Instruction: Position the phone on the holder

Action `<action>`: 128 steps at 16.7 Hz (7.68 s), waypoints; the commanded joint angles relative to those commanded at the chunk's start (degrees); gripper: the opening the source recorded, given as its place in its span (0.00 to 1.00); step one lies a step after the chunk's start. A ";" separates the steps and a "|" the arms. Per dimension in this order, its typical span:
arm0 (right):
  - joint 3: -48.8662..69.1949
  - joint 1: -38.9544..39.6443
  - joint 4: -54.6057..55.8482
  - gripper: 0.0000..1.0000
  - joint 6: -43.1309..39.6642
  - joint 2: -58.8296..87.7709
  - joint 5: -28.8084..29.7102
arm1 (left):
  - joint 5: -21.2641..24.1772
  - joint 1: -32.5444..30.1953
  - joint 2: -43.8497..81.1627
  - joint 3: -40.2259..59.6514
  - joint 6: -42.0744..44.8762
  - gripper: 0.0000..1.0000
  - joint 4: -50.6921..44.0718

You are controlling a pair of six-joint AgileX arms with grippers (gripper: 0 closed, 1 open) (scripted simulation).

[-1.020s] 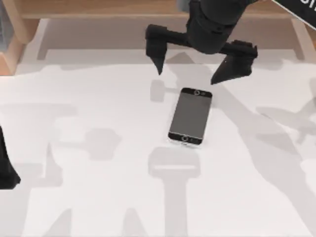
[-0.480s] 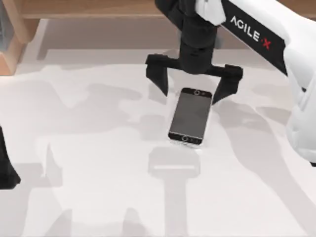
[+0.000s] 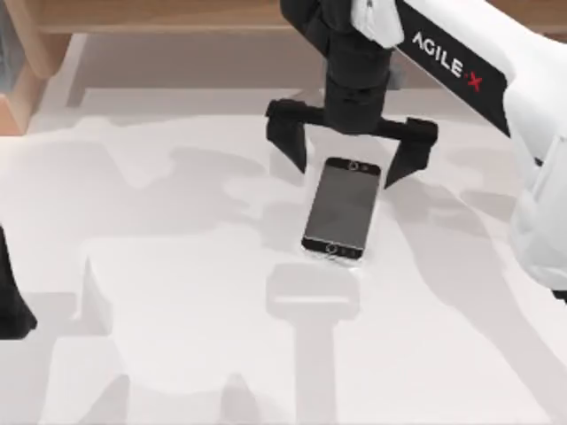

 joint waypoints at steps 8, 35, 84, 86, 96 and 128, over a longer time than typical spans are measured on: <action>-15.05 -0.28 14.11 1.00 0.08 -0.89 0.07 | 0.00 0.00 0.00 0.00 0.00 1.00 0.00; -19.99 -0.24 19.04 0.00 0.12 -0.98 0.07 | 0.00 0.00 0.00 0.00 0.00 1.00 0.00; -88.29 -27.21 67.47 0.00 -34.39 -77.45 2.24 | 0.00 0.00 0.00 0.00 0.00 1.00 0.00; -96.60 -29.24 74.32 0.00 -37.41 -80.00 2.11 | 0.00 0.00 0.00 0.00 0.00 1.00 0.00; -112.48 -36.25 89.66 0.00 -46.51 -86.62 2.49 | 0.00 0.00 0.00 0.00 0.00 1.00 0.00; -108.88 -36.74 99.93 0.83 -46.57 -72.75 2.20 | 0.00 0.00 0.00 0.00 0.00 1.00 0.00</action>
